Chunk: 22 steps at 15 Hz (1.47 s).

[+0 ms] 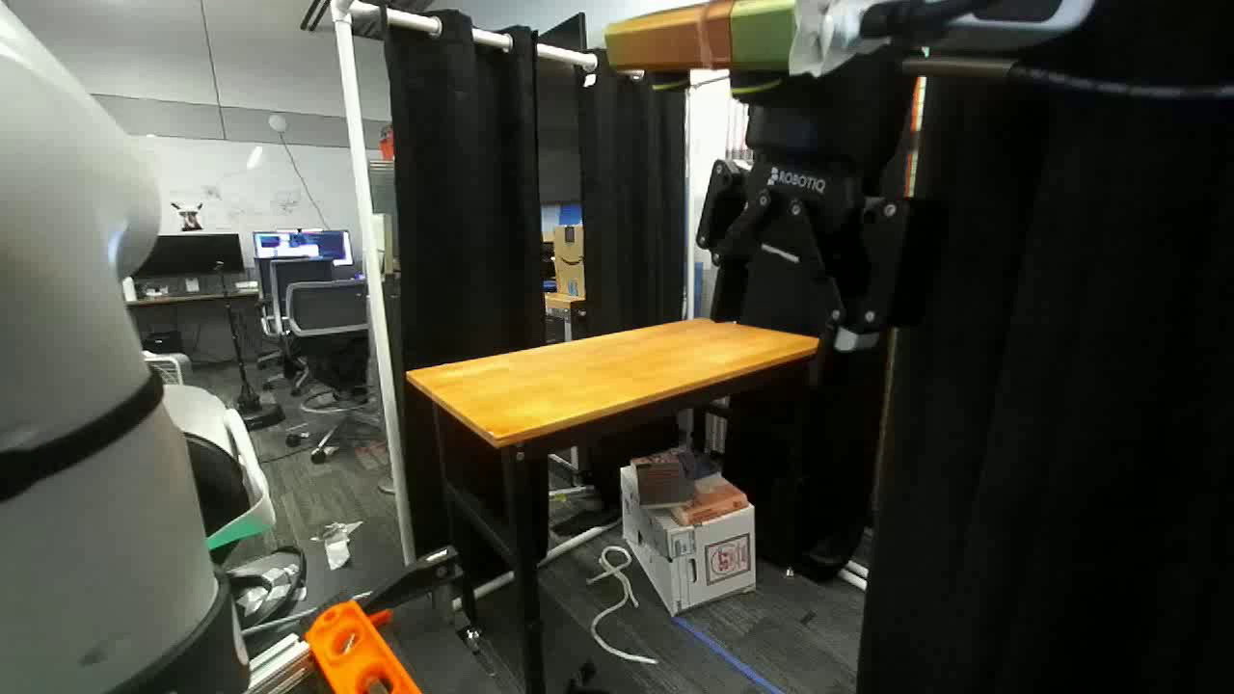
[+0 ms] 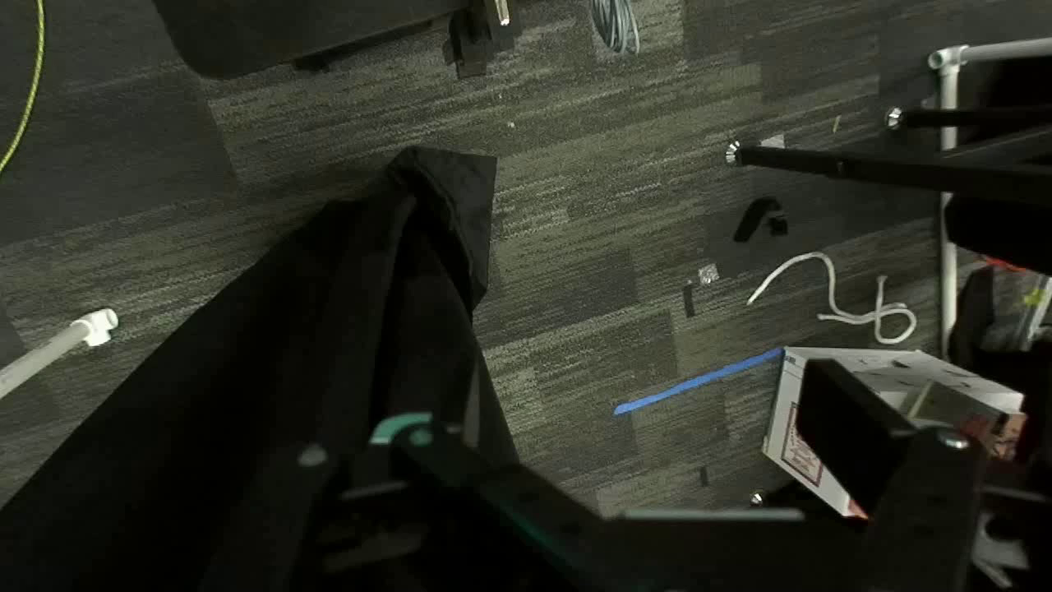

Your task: Pull the curtain to the left

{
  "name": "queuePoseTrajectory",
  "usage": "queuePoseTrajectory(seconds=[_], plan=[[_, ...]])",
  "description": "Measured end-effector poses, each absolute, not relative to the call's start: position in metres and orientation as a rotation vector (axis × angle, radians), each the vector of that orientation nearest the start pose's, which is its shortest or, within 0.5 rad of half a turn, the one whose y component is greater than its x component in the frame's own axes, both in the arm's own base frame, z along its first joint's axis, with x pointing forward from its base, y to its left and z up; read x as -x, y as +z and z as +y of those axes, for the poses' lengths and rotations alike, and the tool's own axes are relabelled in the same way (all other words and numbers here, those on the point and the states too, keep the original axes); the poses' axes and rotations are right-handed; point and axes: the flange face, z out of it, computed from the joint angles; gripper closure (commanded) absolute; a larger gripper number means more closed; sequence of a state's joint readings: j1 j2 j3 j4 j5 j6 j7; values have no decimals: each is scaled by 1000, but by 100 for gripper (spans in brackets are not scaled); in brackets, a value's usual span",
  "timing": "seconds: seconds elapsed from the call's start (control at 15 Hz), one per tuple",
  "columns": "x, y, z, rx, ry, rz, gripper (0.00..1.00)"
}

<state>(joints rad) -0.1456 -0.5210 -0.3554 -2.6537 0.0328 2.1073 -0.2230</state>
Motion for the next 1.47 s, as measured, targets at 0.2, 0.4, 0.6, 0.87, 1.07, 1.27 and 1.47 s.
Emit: queuePoseTrajectory(seconds=[0.2,0.4,0.6,0.87,1.07,1.27,1.47], plan=[[-328,393,-172,2911,-24,361,0],[-328,393,-172,2911,-24,361,0],[-328,393,-171,2912,-23,361,0],[-330,396,-169,2930,-36,368,0],[-334,410,-166,2984,-132,408,0],[-333,438,-153,3040,-292,454,0],[-322,472,-131,3074,-467,478,0]])
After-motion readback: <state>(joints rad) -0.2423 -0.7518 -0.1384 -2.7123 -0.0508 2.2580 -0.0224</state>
